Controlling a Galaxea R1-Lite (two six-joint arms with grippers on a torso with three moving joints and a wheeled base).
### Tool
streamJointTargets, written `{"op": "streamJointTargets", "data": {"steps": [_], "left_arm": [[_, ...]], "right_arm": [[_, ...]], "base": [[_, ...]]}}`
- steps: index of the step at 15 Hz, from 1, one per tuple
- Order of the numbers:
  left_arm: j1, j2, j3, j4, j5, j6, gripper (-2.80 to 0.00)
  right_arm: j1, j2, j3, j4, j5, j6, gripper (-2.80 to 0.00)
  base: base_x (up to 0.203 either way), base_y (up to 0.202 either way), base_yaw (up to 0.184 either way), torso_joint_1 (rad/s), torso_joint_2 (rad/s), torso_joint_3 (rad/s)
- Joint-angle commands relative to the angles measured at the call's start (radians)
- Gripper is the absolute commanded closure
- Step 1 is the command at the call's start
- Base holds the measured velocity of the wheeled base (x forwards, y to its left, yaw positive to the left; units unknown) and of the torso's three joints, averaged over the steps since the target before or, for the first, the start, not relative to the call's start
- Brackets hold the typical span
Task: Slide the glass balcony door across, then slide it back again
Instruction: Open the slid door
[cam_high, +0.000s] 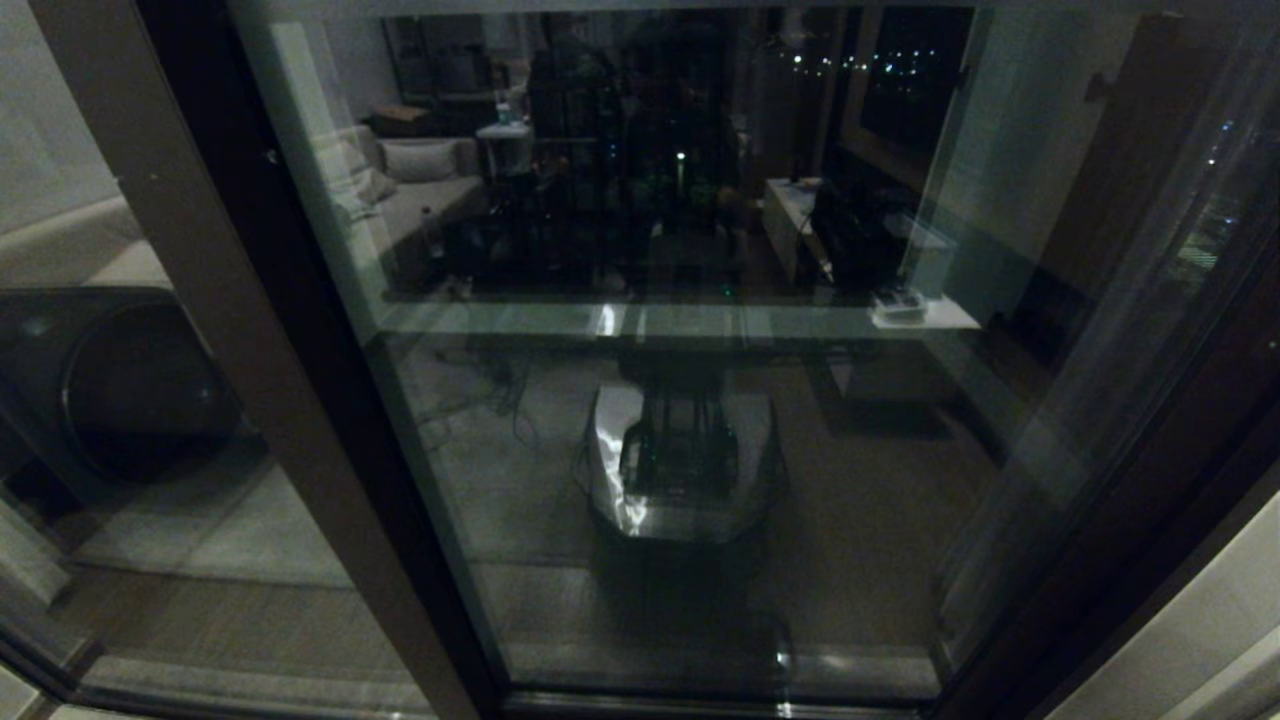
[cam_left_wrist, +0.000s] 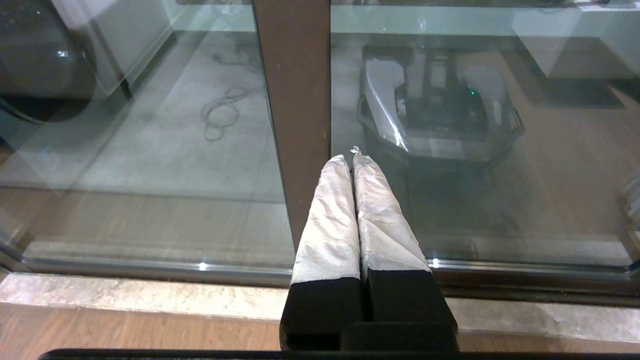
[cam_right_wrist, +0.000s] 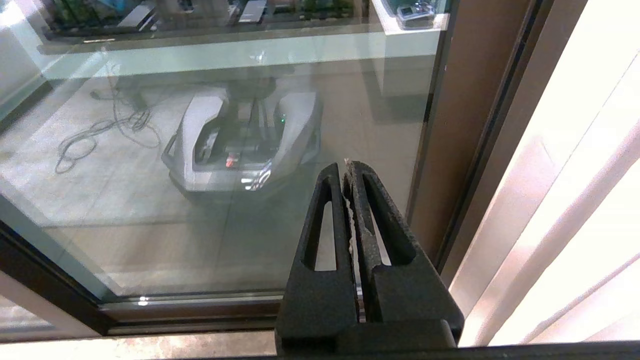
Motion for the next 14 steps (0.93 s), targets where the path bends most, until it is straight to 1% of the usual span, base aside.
{"op": "streamJointTargets", "data": {"steps": [1,14], "left_arm": [[-0.001,0.0,0.0,0.001,0.0,0.0,0.0],[0.0,0.0,0.0,0.001,0.0,0.0,0.0]], "right_arm": [[0.0,0.0,0.0,0.0,0.0,0.0,0.0],[0.0,0.0,0.0,0.0,0.002,0.0,0.0]], "base": [[0.0,0.0,0.0,0.0,0.0,0.0],[0.0,0.0,0.0,0.0,0.0,0.0]]}}
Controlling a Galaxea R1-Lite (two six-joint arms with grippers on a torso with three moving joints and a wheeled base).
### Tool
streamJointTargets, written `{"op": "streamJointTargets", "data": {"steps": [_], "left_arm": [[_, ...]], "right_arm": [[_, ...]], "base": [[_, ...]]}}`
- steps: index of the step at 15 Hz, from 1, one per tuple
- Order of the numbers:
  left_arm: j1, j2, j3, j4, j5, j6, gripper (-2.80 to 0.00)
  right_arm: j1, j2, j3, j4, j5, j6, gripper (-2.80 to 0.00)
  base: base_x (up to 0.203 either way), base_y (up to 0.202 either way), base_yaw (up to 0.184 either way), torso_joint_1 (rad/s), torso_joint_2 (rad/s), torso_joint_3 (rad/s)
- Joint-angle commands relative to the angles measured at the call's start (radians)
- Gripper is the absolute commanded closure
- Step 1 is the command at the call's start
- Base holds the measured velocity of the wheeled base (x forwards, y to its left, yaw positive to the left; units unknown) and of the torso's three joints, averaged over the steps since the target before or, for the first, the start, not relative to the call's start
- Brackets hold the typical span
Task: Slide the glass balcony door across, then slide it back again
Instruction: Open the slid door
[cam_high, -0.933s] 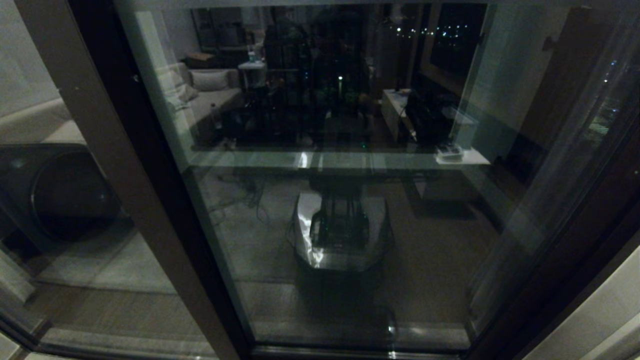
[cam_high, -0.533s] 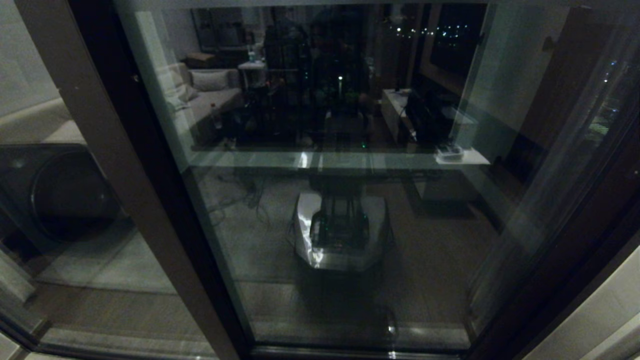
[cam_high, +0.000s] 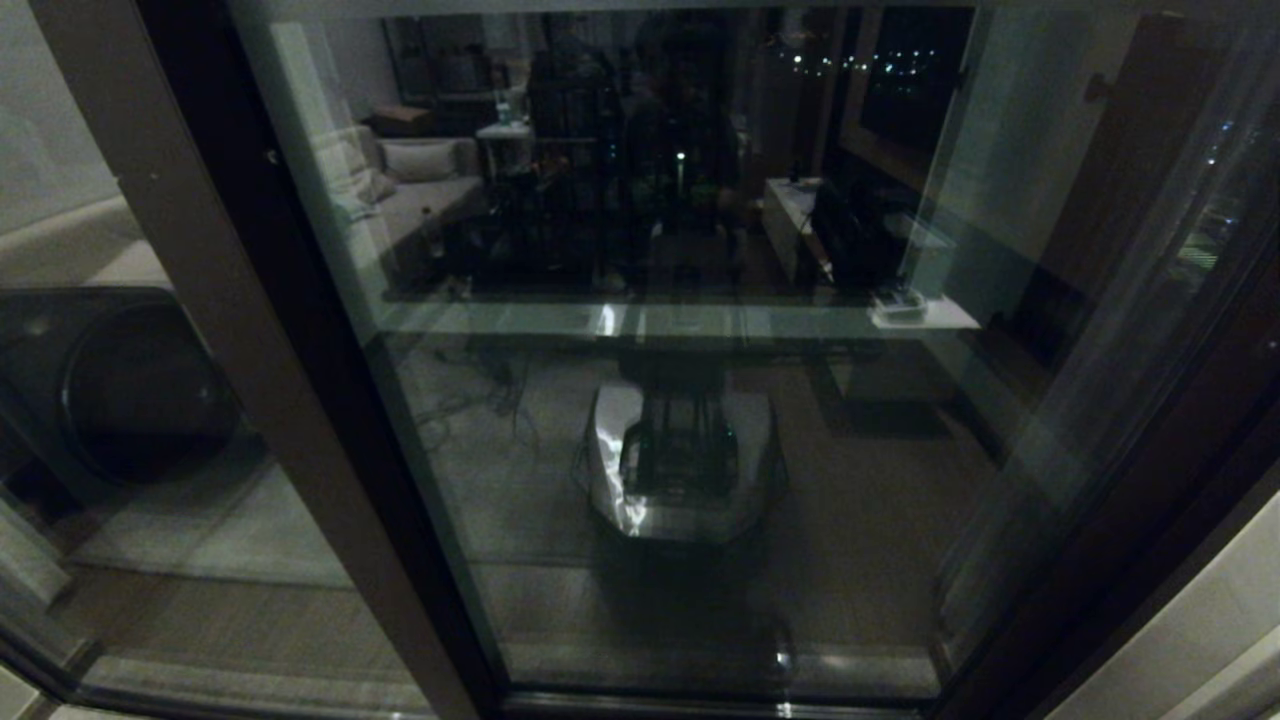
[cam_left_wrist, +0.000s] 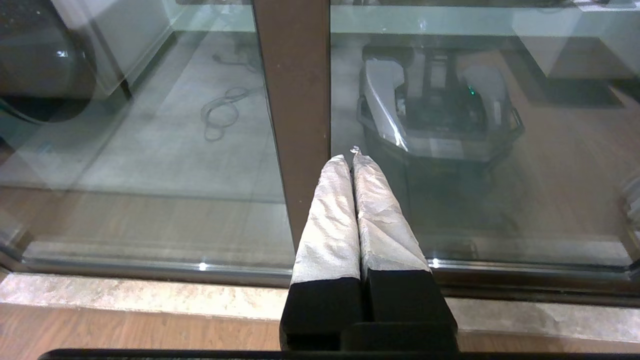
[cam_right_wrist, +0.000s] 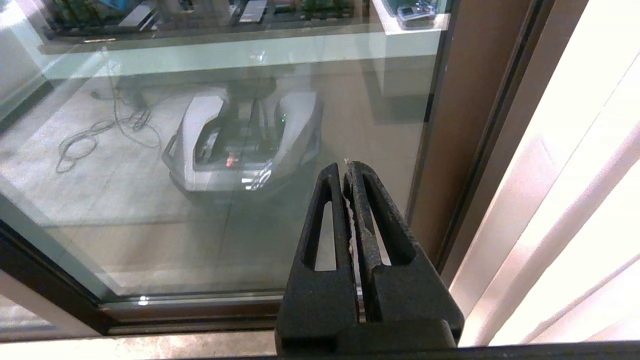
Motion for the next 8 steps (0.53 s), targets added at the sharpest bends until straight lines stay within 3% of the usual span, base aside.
{"op": "streamJointTargets", "data": {"steps": [1,5,8], "left_arm": [[-0.001,0.0,0.0,0.001,0.0,0.0,0.0],[-0.001,0.0,0.0,0.001,0.0,0.0,0.0],[0.0,0.0,0.0,0.001,0.0,0.0,0.0]], "right_arm": [[0.0,0.0,0.0,-0.001,-0.002,0.001,0.0],[-0.001,0.0,-0.005,-0.008,-0.007,0.0,0.0],[-0.001,0.043,-0.172,0.041,-0.035,-0.003,0.0]], "base": [[0.0,0.0,0.0,0.0,0.0,0.0],[0.0,0.0,0.0,0.0,0.0,0.0],[0.0,0.0,0.0,0.0,0.0,0.0]]}}
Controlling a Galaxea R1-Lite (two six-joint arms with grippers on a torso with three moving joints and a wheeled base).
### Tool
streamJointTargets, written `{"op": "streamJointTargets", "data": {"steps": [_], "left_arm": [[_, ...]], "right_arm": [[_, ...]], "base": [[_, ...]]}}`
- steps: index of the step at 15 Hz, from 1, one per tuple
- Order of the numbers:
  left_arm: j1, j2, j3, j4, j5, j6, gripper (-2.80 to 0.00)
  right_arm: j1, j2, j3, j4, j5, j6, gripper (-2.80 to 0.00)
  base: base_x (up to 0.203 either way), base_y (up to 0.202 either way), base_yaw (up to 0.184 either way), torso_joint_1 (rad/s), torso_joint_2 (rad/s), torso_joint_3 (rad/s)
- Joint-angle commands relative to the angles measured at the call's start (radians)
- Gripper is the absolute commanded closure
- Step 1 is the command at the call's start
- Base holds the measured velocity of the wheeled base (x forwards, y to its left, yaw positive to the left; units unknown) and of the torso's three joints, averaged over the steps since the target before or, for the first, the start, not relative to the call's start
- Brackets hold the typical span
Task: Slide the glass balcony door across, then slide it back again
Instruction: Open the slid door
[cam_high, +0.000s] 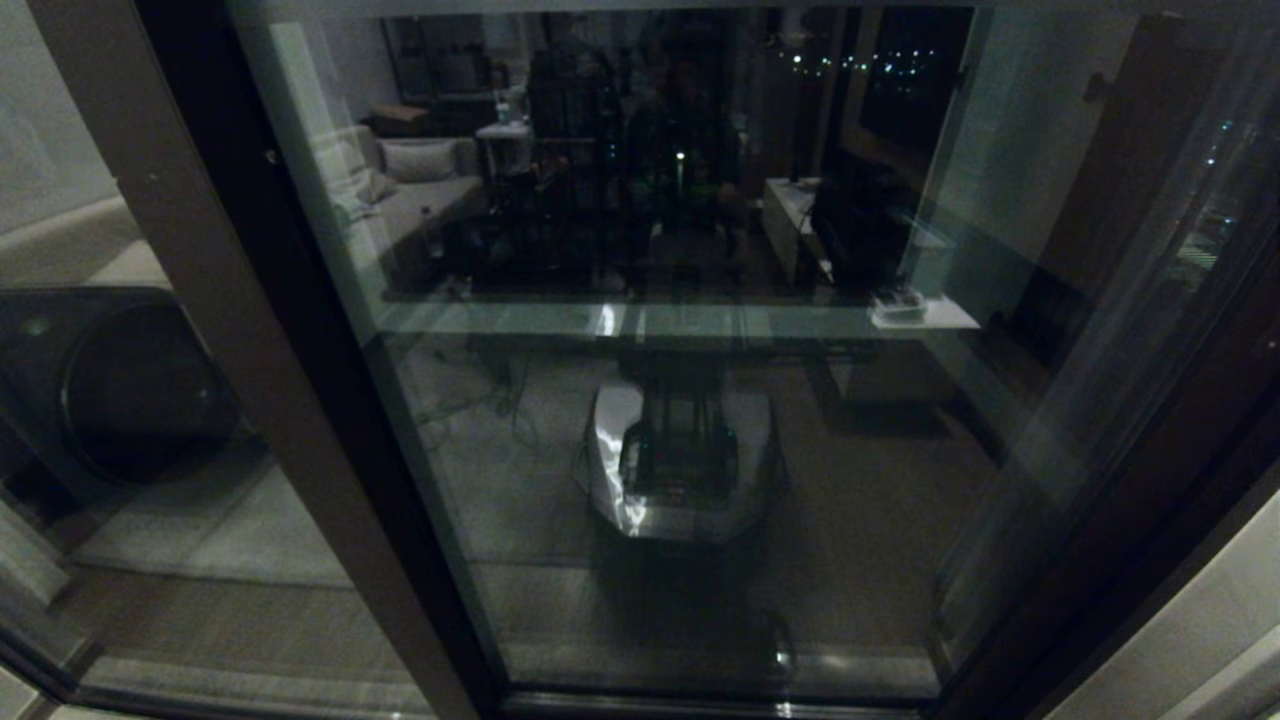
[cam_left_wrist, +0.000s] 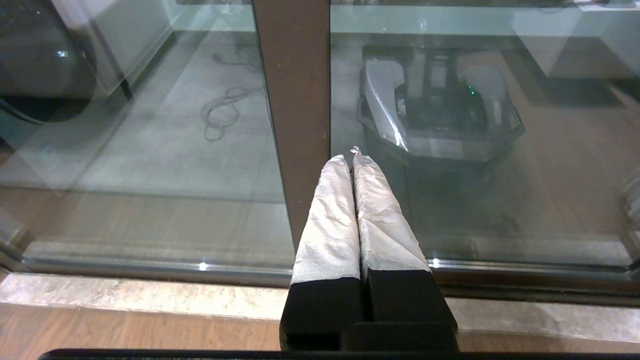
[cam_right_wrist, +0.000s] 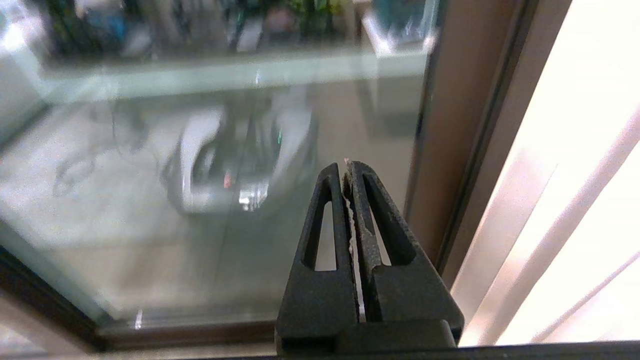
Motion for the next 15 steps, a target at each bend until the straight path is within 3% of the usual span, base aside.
{"op": "streamJointTargets", "data": {"steps": [1,4,7,11,15], "left_arm": [[0.0,0.0,0.0,0.001,0.0,0.0,0.0],[0.0,0.0,0.001,0.001,0.0,0.0,0.0],[-0.001,0.0,0.001,0.001,0.0,-0.001,0.0],[0.0,0.0,0.0,0.001,0.0,0.0,0.0],[0.0,0.0,0.0,0.002,0.0,-0.001,0.0]], "right_arm": [[0.0,0.071,-0.144,0.042,-0.009,-0.001,0.0],[-0.005,0.179,-0.267,0.071,-0.027,-0.05,0.0],[-0.015,0.312,-0.366,0.077,-0.097,-0.106,0.0],[-0.037,0.533,-0.631,0.164,-0.216,-0.13,0.0],[-0.162,0.774,-0.885,0.23,-0.249,-0.144,0.0]], "base": [[0.0,0.0,0.0,0.0,0.0,0.0],[0.0,0.0,0.0,0.0,0.0,0.0],[0.0,0.0,0.0,0.0,0.0,0.0],[0.0,0.0,0.0,0.0,0.0,0.0],[0.0,0.0,0.0,0.0,0.0,0.0]]}}
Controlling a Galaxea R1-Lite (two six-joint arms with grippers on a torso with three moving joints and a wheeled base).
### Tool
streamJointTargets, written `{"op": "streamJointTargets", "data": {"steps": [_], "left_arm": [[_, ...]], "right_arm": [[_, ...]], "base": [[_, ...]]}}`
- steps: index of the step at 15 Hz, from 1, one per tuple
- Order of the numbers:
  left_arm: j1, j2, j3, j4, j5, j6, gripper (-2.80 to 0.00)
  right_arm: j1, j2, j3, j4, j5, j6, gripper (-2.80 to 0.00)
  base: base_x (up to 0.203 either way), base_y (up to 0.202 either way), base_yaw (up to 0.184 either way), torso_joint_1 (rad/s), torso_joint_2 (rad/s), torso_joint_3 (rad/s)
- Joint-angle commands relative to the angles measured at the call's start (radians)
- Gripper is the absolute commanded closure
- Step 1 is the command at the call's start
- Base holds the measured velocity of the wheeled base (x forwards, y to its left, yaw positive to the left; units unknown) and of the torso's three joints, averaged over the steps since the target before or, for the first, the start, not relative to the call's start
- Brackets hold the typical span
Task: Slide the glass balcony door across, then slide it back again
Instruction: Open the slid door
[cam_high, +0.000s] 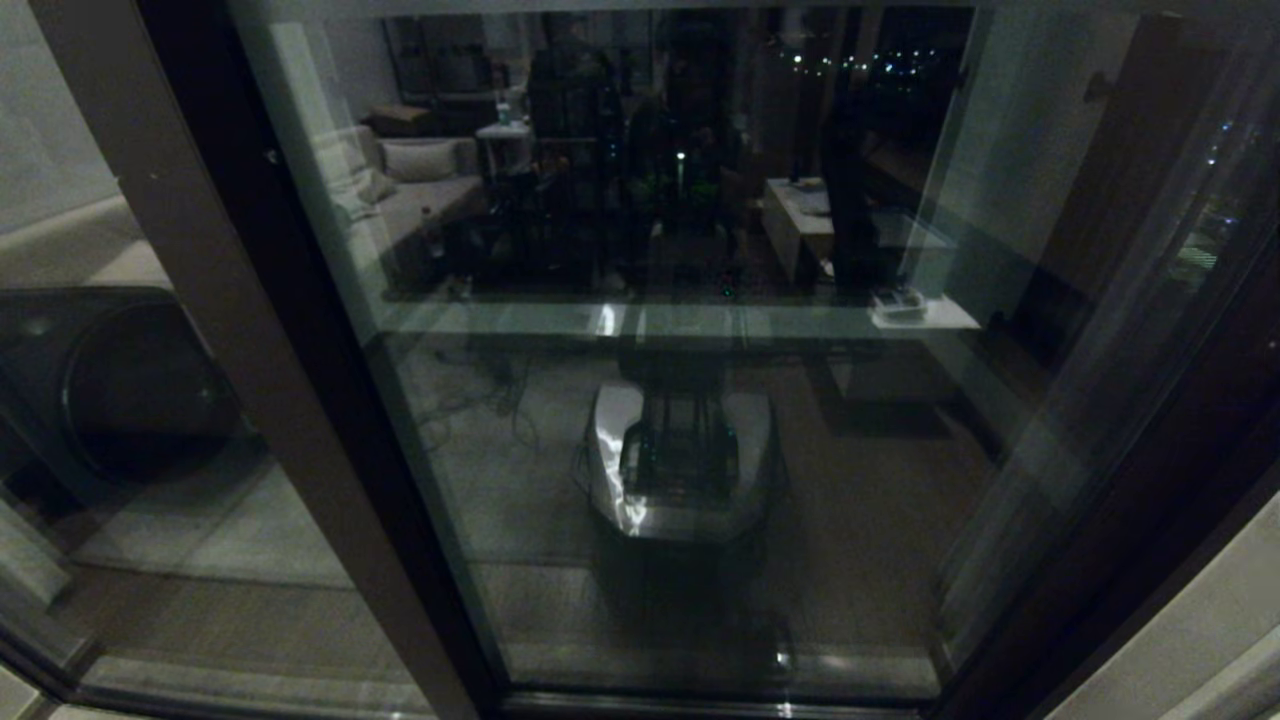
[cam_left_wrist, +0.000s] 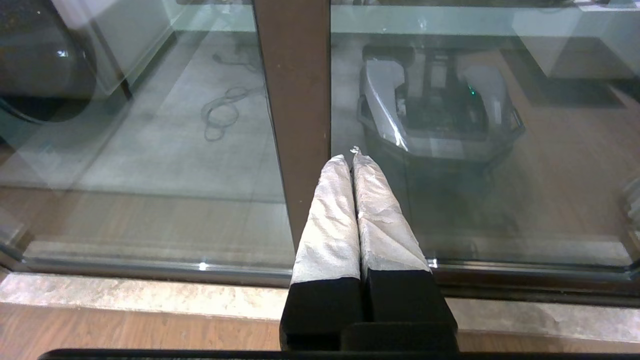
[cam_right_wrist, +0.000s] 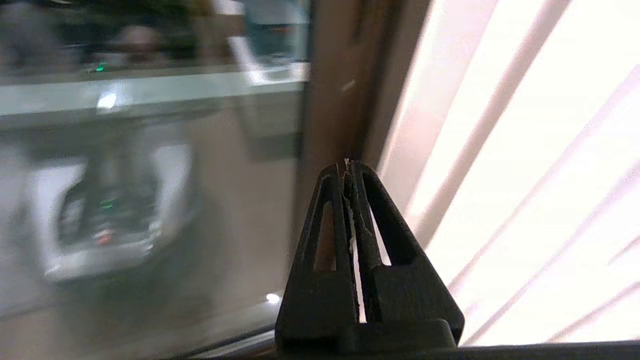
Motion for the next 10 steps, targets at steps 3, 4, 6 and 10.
{"op": "streamJointTargets", "data": {"steps": [3,4,6,10], "left_arm": [[0.0,0.0,0.0,0.001,0.0,0.0,0.0],[-0.001,0.0,0.001,0.001,0.0,0.0,0.0],[0.0,0.0,0.0,0.001,0.0,0.0,0.0],[0.0,0.0,0.0,0.001,0.0,-0.001,0.0]], "right_arm": [[-0.153,0.292,-0.254,0.099,-0.006,-0.029,0.0],[-0.204,0.32,-0.272,0.15,-0.008,-0.046,0.0],[-0.318,0.378,-0.282,0.192,-0.007,-0.098,0.0],[-0.398,0.474,-0.348,0.205,0.091,-0.123,0.0]], "base": [[0.0,0.0,0.0,0.0,0.0,0.0],[0.0,0.0,0.0,0.0,0.0,0.0],[0.0,0.0,0.0,0.0,0.0,0.0],[0.0,0.0,0.0,0.0,0.0,0.0]]}}
